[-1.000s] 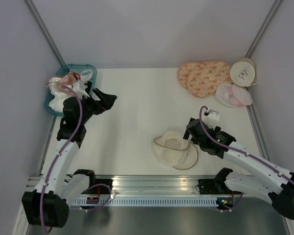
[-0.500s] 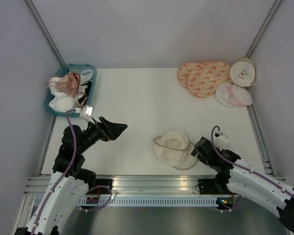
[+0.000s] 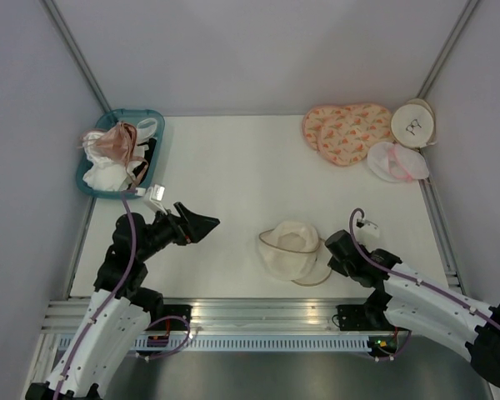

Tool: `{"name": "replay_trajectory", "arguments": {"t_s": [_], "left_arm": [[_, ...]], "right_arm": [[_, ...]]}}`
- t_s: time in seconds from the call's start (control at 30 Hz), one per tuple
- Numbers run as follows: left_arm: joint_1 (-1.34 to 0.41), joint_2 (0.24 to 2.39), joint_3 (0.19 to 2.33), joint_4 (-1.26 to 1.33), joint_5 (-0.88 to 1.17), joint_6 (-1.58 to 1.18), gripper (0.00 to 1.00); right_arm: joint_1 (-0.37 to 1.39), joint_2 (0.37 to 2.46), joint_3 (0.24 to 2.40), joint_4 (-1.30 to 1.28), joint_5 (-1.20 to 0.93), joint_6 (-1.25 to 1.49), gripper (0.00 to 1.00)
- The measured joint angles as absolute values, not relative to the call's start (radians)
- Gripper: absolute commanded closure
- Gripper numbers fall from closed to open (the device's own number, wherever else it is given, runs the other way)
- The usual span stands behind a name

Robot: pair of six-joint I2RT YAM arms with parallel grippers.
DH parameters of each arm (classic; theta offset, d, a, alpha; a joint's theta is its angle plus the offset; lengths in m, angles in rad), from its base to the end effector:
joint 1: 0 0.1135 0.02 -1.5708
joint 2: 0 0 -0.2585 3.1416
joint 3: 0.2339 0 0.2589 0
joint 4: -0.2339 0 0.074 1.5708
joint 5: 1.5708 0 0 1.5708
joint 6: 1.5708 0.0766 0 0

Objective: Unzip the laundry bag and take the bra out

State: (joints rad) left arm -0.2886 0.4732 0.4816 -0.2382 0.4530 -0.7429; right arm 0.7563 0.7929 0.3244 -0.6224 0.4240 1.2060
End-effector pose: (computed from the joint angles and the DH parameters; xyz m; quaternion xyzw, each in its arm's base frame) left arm 0.1634 -0.0835 0.2609 -0.0360 0.7753 -0.4517 0.4400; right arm 0.1357 0.0847 0.1099 0.2605 0.9145 0.0794 0.2991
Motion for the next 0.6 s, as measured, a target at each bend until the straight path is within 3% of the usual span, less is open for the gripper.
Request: {"name": "replay_trajectory", "arguments": {"t_s": [0.3,0.6], "left_arm": [[-0.289,0.502,0.464,-0.237,0.496,-0.744,0.0],[-0.299,0.505,0.447,-0.234,0.545,-0.758,0.0]], "right_arm": [[0.774,1.003,0.739,-0.682,0.508,0.95,1.0],[0.957,1.25,1.107,-0.865,0.701,0.754,1.0]]}}
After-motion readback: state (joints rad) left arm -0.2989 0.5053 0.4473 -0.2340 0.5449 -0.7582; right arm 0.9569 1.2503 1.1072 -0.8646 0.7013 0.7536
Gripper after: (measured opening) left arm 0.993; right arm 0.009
